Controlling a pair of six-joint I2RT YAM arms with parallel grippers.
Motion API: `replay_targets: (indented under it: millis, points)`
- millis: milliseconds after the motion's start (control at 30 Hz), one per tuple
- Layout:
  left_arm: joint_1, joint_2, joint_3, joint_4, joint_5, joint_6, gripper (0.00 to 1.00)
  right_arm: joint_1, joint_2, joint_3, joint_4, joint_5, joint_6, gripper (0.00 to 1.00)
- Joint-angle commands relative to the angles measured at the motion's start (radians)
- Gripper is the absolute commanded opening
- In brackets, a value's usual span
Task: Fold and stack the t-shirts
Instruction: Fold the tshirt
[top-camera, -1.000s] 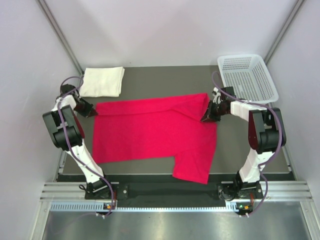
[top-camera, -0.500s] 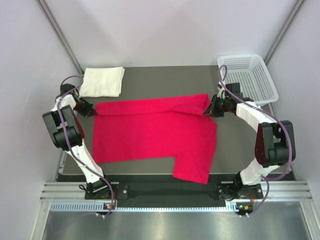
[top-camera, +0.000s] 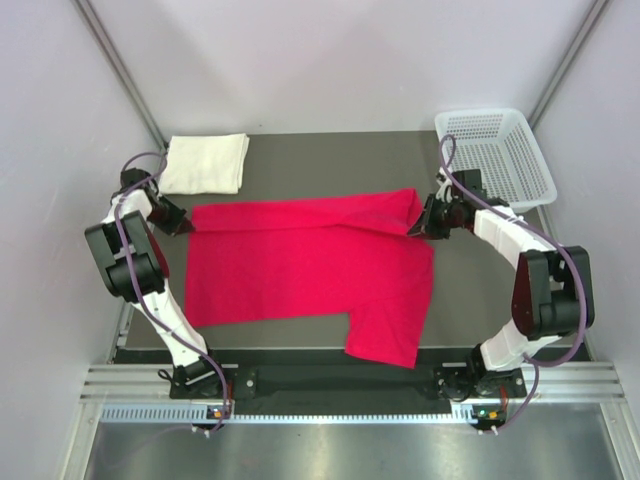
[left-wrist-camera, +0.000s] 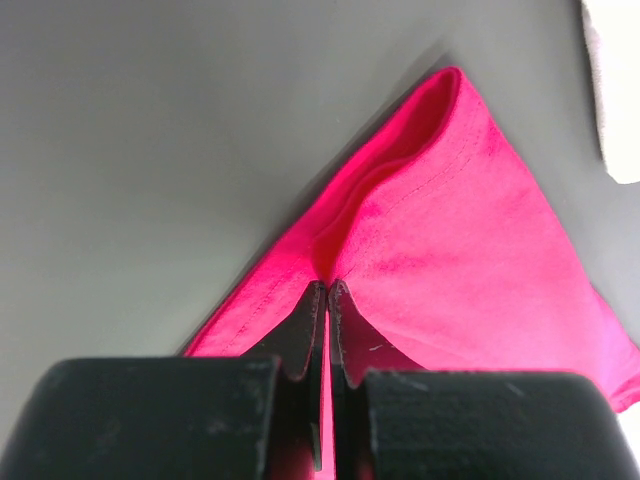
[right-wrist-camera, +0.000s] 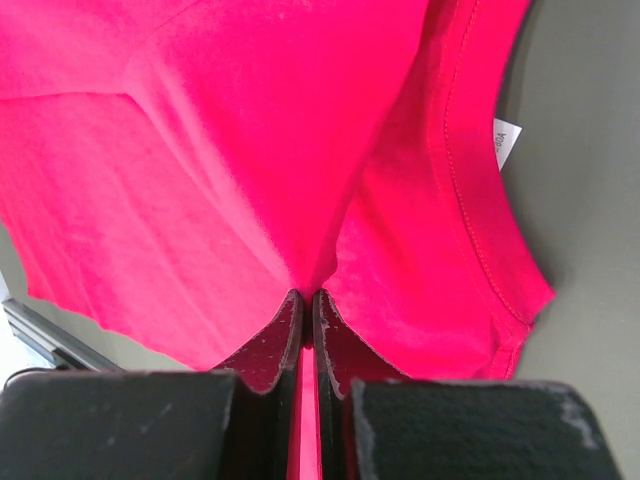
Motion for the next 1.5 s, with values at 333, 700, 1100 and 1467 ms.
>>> replay_targets:
  millis: [333,700,1100,1467]
  points:
    - [0.027,-0.068,-0.070,-0.002,-0.025,0.037,0.00,0.006,-0.076,-0.023,0.001,0.003,0.002,0.00]
    - [0.029,-0.054,-0.090,0.016,-0.019,0.035,0.00,0.009,-0.068,-0.037,0.013,-0.001,0.004,0.00]
    - [0.032,-0.092,-0.117,0.012,-0.055,0.061,0.00,0.011,-0.107,-0.051,-0.008,0.032,0.001,0.00]
    - [0.030,-0.088,-0.122,0.030,-0.020,0.045,0.03,0.012,0.055,0.095,0.032,0.028,0.004,0.00]
